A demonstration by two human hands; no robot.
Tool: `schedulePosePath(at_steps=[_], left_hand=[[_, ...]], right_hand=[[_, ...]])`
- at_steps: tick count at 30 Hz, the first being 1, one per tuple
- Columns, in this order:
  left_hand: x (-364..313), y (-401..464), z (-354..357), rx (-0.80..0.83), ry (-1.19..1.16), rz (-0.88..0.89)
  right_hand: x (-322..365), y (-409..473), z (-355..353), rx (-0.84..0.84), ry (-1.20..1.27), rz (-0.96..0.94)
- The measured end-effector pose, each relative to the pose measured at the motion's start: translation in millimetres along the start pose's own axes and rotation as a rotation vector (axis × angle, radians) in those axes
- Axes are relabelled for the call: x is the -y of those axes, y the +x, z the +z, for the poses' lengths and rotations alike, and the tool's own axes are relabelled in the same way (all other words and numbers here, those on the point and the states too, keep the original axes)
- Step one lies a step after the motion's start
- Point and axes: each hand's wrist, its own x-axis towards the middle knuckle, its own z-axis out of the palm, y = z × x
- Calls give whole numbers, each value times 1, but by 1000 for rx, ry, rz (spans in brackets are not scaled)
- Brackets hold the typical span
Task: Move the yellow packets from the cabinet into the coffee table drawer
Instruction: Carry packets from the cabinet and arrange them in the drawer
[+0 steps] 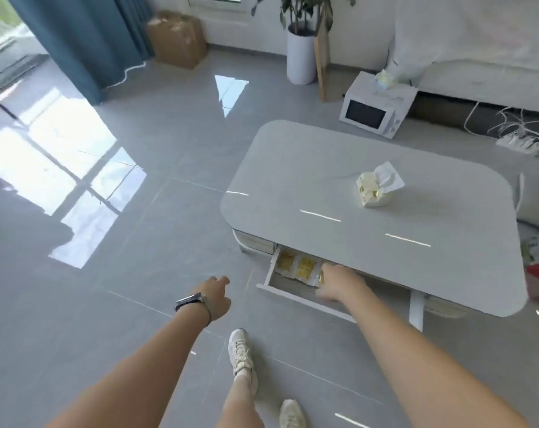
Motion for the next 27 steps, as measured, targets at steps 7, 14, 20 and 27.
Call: schedulePosePath(at_steps=[7, 14, 20, 27], left_hand=[[79, -106, -47, -210, -99, -166], [216, -195, -20, -219, -287, -507], [370, -263, 27, -219, -466, -734], [488, -318, 81, -188, -580, -897]], right_hand=[[136, -57, -46, -71, -270, -349], [297, -97, -27, -72, -528, -603], [449, -119, 24, -48, -618, -754], [604, -152, 77, -71, -758, -947]])
